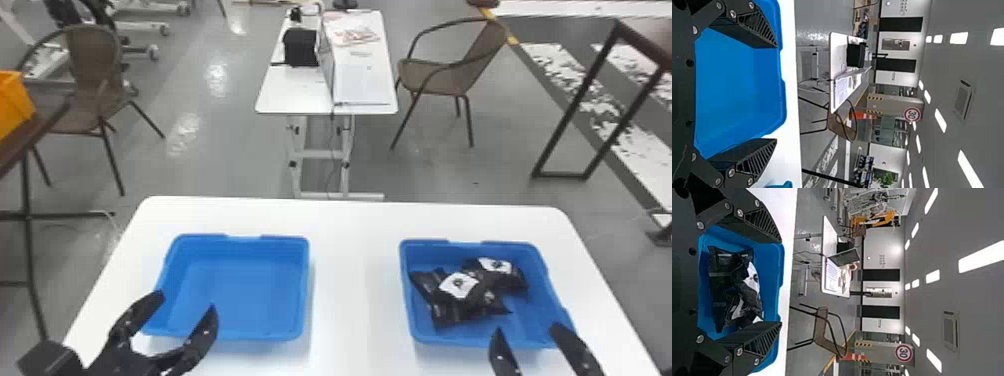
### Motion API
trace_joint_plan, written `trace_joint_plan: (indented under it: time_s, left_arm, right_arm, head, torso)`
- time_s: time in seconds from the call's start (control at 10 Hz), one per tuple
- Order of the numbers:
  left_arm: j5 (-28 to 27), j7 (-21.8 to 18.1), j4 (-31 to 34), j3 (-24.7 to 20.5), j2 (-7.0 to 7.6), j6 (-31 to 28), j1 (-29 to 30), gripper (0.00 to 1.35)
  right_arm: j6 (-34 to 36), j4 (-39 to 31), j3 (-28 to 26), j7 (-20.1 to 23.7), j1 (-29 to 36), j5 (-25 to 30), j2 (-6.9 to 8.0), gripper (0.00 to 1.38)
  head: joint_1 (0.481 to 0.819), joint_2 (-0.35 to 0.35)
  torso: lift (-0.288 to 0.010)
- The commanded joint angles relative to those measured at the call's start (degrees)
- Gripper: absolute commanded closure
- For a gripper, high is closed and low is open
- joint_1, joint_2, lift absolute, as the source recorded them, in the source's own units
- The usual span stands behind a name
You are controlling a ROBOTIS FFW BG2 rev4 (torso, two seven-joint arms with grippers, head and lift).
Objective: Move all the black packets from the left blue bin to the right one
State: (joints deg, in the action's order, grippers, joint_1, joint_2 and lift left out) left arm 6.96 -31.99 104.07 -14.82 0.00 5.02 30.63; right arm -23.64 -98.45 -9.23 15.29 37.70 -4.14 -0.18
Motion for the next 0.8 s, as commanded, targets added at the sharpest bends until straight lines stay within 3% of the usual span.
trace_joint_plan:
  time_s: [0.0, 0.7]
  left_arm:
    - [0.0, 0.0, -0.1, 0.1, -0.15, -0.4, 0.0, 0.19]
    - [0.4, 0.0, -0.2, 0.1, -0.15, -1.2, 0.0, 0.19]
  right_arm:
    - [0.1, 0.2, 0.0, 0.0, -0.1, -0.2, 0.23, 0.30]
    - [0.4, 0.5, 0.3, 0.0, 0.0, -1.1, 0.23, 0.30]
  head:
    - [0.695, -0.010]
    - [0.695, -0.013]
  torso:
    - [0.000]
    - [0.000]
